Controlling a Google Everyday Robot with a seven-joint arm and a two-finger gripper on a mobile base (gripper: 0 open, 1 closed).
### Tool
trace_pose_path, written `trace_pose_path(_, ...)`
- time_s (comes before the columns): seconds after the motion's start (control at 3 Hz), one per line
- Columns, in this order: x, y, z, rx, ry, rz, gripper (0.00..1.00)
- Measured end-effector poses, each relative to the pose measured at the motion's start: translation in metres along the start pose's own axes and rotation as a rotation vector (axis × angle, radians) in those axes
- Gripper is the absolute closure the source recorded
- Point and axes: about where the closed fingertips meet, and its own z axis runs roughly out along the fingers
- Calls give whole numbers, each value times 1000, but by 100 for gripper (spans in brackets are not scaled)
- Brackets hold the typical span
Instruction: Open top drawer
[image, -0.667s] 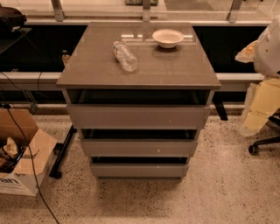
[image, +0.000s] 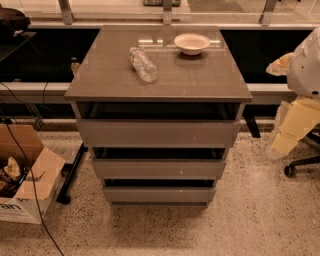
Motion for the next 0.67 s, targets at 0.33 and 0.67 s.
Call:
trace_pose_path(0.33,2,6,42,-8,-114,0,0)
trace_pose_path(0.67,6,7,68,-12,-177,3,0)
